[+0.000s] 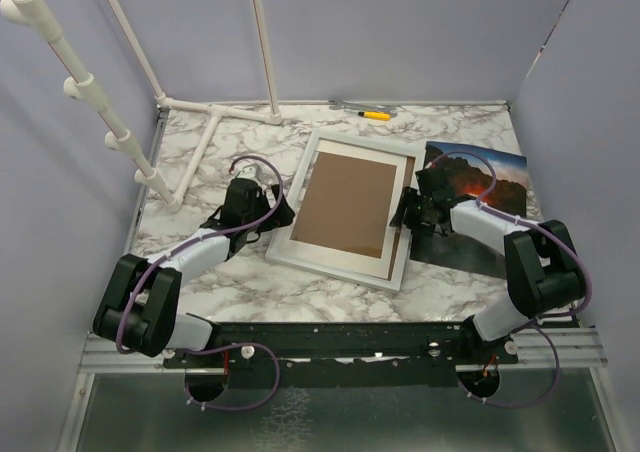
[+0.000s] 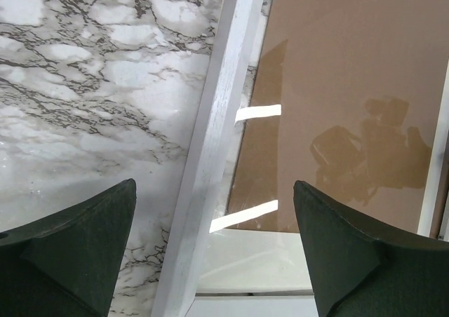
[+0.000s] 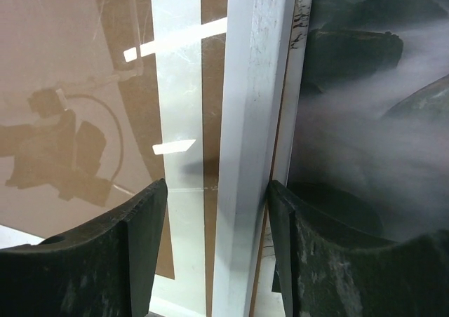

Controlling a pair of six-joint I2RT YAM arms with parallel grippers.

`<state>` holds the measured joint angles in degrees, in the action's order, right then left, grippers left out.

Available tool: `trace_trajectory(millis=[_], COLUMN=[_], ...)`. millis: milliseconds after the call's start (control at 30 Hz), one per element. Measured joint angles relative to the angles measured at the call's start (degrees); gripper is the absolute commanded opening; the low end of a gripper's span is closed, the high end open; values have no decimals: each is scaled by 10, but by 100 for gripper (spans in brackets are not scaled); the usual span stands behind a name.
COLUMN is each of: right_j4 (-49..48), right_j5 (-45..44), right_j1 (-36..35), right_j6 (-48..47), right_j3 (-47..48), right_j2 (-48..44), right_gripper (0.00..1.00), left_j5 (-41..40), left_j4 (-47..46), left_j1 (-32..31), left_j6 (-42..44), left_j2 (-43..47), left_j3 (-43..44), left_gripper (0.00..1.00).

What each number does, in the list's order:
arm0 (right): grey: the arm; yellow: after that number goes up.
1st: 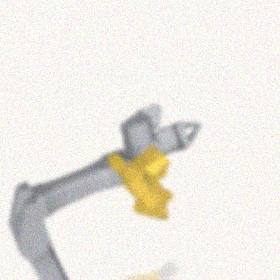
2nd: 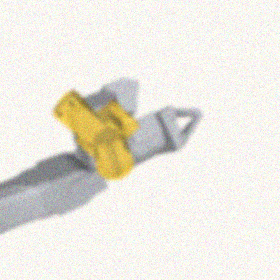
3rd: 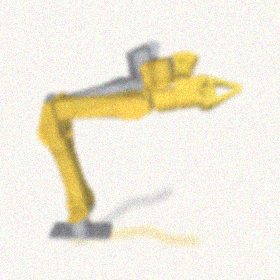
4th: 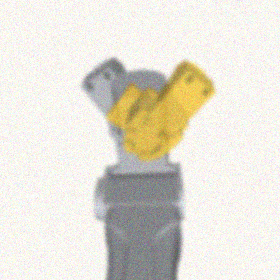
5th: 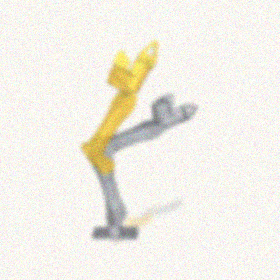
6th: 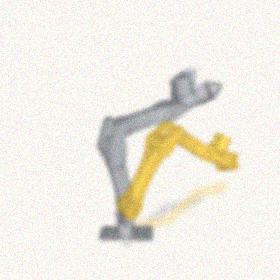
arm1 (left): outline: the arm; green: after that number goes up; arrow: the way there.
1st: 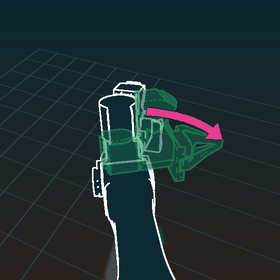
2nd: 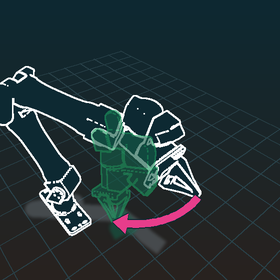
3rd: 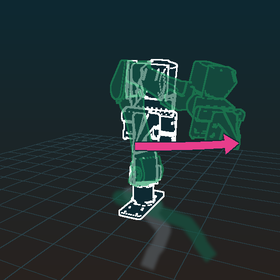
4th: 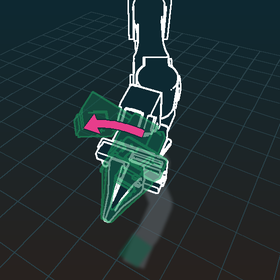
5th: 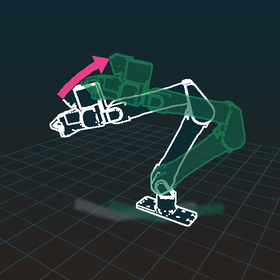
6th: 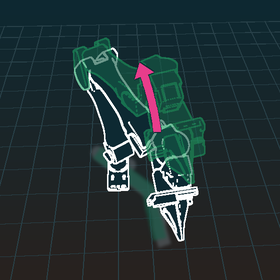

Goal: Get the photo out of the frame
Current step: Adjust the photo frame item on the photo frame.

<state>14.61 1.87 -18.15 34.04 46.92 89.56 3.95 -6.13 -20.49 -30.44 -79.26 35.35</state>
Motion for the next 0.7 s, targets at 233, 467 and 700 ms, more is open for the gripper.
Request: trace_trajectory(millis=[233, 467, 700], right_j4=[-4, -13, -12], right_j5=[17, 25, 24], right_j1=[0, 0, 0], right_j6=[3, 7, 9], right_j3=[-2, -3, -1], right_j2=[0, 0, -1], right_gripper=[65, 74, 77], left_j5=[-14, -23, -36], left_j4=[-1, -1, -1], left_j1=[1, 2, 5], left_j6=[-2, -2, -2], left_j2=[13, 13, 16], left_j3=[-5, -5, -5], left_gripper=[94, 94, 94])
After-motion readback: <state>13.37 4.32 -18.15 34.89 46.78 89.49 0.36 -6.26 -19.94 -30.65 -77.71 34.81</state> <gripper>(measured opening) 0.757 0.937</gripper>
